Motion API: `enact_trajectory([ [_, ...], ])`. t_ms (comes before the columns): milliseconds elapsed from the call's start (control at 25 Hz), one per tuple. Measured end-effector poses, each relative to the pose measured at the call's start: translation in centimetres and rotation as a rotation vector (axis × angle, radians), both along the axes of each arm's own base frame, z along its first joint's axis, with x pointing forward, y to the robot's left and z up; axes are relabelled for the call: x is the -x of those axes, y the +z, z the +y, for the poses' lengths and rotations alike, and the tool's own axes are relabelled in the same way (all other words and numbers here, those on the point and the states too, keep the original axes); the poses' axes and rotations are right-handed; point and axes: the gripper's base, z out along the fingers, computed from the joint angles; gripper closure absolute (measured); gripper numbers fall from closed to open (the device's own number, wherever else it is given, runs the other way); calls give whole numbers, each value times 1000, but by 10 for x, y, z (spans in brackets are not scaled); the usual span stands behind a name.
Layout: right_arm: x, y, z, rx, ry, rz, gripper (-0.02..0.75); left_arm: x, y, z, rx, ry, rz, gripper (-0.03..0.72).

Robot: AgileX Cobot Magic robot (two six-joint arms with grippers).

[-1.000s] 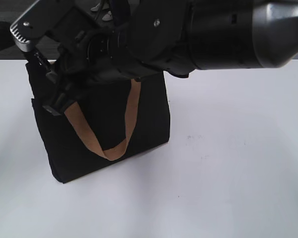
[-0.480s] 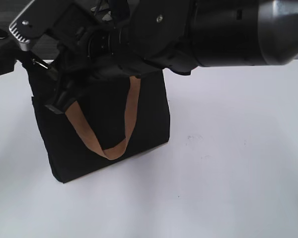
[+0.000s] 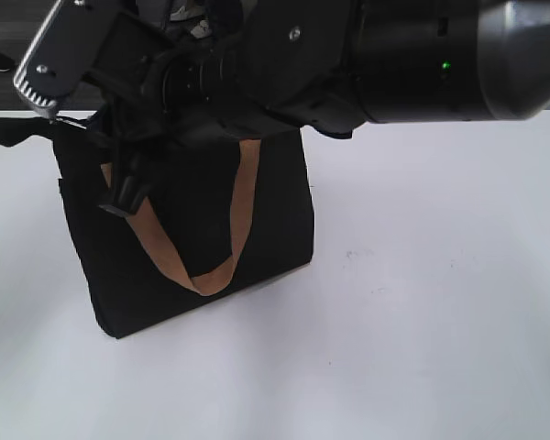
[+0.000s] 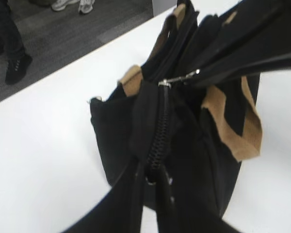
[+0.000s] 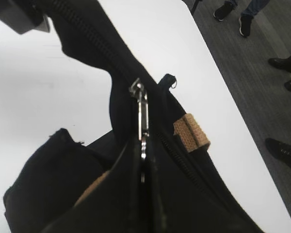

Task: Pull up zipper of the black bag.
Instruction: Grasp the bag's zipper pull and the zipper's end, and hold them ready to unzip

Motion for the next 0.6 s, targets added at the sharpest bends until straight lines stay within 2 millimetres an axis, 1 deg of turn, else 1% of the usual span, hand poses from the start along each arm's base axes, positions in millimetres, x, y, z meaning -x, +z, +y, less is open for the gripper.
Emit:
enact_trajectory([
  [240,-2,0,-2,51,41,-62,738,3,-8,6,-128,-5,50,655],
  [480,-19,1,-19,59,-6,-61,738,2,-8,9,-147,15,41,655],
  [600,-22,1,-24,61,-10,-52,738,2,-8,9,-150,15,42,656],
])
